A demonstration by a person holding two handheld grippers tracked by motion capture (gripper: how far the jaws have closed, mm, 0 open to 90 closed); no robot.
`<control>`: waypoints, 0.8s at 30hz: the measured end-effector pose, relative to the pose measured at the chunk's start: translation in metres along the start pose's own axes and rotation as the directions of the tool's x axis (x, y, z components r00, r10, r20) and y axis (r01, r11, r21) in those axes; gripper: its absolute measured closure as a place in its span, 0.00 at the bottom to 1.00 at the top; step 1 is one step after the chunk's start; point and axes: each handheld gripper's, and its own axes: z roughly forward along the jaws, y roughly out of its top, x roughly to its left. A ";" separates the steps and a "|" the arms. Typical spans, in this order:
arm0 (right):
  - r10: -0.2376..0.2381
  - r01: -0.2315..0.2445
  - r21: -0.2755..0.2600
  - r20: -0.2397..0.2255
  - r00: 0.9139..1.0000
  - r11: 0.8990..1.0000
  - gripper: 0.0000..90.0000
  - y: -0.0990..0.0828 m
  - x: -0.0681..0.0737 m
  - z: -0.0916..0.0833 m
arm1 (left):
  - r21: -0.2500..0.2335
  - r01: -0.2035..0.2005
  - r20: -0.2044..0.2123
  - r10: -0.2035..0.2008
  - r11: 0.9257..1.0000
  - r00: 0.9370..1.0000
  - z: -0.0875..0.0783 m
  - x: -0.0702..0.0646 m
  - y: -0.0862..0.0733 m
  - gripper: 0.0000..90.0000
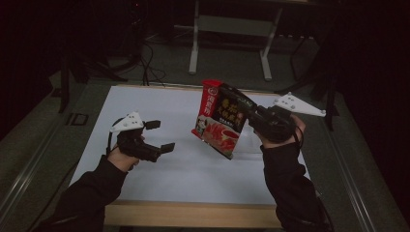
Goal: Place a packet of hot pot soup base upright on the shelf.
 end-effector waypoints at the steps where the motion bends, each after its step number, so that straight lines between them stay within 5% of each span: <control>1: 0.001 -0.001 -0.010 0.022 1.000 1.000 0.85 0.001 -0.001 0.000 | 0.003 0.003 -0.010 -0.003 1.000 1.000 0.000 -0.001 -0.006 0.03; 11: 0.019 -0.009 -0.055 0.186 0.982 0.998 0.85 0.010 -0.018 0.007 | 0.025 0.025 -0.100 -0.022 0.999 0.995 -0.005 -0.007 -0.056 0.02; 20: 0.060 -0.034 -0.084 0.336 0.940 0.996 0.85 0.003 -0.030 0.022 | 0.004 0.081 -0.165 -0.079 0.997 0.983 -0.013 -0.004 -0.086 0.00; 24: 0.078 -0.049 -0.085 0.379 0.922 0.995 0.85 -0.006 -0.034 0.031 | 0.003 0.072 -0.204 -0.070 0.997 0.976 -0.014 -0.003 -0.091 0.00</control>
